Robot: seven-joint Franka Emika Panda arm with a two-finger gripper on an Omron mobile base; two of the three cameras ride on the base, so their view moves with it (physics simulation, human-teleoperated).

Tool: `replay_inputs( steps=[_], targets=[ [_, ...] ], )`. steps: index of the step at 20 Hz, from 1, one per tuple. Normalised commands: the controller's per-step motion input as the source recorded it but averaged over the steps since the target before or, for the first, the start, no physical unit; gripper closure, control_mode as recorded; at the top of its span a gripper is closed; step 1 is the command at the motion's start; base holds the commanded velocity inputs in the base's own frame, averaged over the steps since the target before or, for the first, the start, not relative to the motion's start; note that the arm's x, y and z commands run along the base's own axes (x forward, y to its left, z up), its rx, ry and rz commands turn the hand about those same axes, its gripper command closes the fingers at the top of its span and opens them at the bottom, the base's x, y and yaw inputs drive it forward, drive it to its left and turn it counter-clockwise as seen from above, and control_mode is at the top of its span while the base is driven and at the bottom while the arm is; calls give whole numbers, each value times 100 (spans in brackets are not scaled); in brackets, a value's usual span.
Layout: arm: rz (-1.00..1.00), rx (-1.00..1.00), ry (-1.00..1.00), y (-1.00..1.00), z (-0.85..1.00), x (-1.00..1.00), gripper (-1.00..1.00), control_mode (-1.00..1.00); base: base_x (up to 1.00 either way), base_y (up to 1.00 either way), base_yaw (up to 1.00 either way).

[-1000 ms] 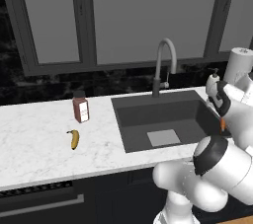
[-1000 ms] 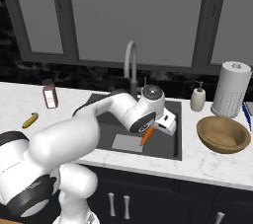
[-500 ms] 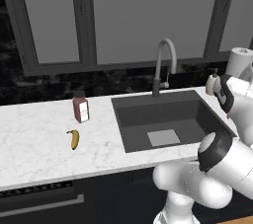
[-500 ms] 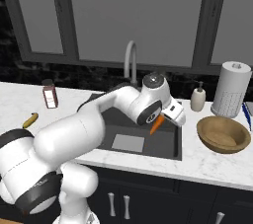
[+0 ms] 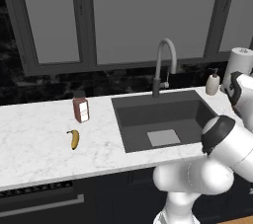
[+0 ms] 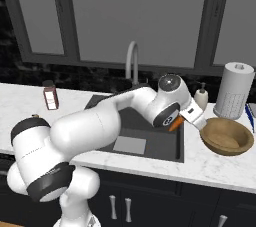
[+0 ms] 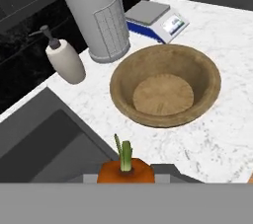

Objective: Pick the carrot from the sink and place it in the bowl. Then pick the bowl and place it in the microwave. Then close the microwave door and press the start button.

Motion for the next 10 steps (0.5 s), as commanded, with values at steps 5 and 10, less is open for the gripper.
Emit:
replay_inputs(
  steps=[5, 10],
  targets=[
    [-20, 0, -3, -50, 0, 0, 100, -100, 0, 0, 0],
    [-21, 4, 0, -52, 0, 0, 100, -100, 0, 0, 0]
  ],
)
